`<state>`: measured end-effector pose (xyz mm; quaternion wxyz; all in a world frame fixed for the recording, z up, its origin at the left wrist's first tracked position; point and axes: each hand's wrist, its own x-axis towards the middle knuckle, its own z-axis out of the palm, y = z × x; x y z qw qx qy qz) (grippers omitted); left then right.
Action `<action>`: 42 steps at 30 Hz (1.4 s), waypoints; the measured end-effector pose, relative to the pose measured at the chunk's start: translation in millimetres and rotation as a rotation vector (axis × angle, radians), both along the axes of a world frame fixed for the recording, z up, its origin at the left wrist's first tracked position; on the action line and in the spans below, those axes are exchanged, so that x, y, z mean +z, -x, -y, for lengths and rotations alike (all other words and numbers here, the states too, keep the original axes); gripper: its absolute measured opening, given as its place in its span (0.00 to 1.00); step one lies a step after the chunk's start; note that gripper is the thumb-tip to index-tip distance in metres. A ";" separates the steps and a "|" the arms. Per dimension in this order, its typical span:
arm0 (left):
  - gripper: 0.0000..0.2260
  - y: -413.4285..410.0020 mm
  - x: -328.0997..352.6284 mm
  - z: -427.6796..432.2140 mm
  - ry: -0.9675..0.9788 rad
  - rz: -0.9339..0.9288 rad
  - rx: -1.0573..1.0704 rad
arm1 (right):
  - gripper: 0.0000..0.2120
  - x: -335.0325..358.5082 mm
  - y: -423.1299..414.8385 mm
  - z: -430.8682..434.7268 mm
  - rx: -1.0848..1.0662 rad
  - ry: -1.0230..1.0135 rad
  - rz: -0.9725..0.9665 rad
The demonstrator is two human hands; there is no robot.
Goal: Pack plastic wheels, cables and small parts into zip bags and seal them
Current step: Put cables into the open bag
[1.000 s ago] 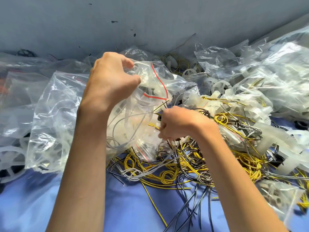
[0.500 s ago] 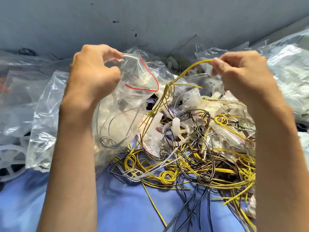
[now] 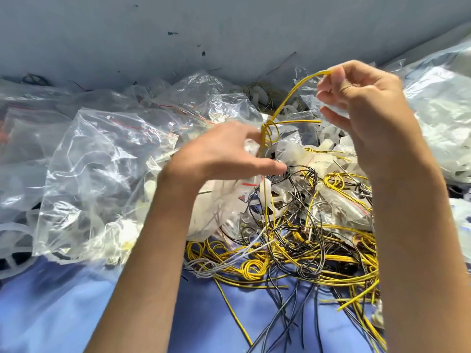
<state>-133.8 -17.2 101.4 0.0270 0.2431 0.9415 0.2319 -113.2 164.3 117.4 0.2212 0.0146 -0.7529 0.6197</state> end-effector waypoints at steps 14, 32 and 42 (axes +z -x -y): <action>0.14 1.4 -20.0 -34.5 -0.037 -0.244 0.269 | 0.27 13.3 -13.1 16.5 -0.255 -0.704 -0.096; 0.14 11.8 -1.6 8.8 -0.213 -0.186 0.221 | 0.20 -13.0 9.6 3.8 0.123 -0.636 0.089; 0.11 -2.4 15.6 30.4 -0.620 0.122 0.002 | 0.18 -13.1 8.9 24.5 0.344 0.086 0.221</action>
